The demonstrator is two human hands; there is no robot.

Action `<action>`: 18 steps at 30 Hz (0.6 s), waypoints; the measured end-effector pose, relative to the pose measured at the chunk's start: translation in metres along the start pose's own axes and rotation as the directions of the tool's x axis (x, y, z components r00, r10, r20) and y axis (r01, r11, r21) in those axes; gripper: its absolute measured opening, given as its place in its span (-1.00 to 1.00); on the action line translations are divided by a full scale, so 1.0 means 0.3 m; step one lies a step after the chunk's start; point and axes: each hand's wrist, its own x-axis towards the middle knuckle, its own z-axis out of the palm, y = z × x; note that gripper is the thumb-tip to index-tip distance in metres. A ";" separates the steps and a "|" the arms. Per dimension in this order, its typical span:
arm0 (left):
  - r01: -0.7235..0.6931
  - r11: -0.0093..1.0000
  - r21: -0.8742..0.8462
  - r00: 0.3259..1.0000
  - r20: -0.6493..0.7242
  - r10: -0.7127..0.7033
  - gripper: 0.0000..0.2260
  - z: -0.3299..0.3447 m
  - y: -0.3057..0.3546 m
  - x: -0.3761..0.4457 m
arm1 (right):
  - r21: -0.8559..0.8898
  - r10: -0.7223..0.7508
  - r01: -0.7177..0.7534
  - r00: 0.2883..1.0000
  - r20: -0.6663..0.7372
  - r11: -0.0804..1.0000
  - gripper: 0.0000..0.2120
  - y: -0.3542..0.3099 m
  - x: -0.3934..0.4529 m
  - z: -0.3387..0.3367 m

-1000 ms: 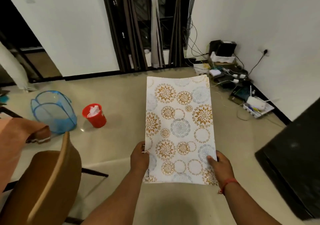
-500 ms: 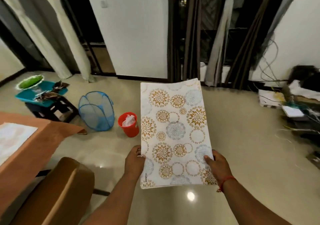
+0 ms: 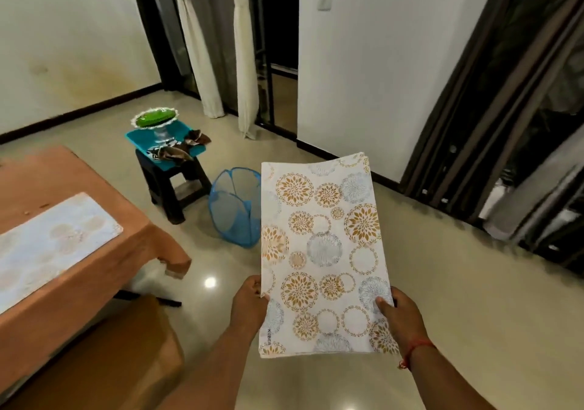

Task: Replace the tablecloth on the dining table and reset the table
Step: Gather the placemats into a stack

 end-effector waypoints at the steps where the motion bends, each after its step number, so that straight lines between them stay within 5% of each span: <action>1: -0.005 1.000 0.004 1.000 -0.005 0.005 -0.72 -0.013 0.022 0.076 | -0.003 -0.009 0.010 1.000 0.016 1.000 -0.80 -0.048 0.068 0.040; 12: 0.079 0.995 -0.058 0.958 -0.270 -0.092 -0.72 -0.273 0.180 0.715 | -0.116 -0.017 0.050 0.963 0.267 0.992 -0.81 -0.446 0.758 0.592; 18: 0.209 0.957 -0.201 0.807 -0.517 -0.285 -0.74 -0.495 0.177 0.845 | -0.229 0.015 0.142 0.821 0.571 0.963 -0.83 -0.641 1.056 1.052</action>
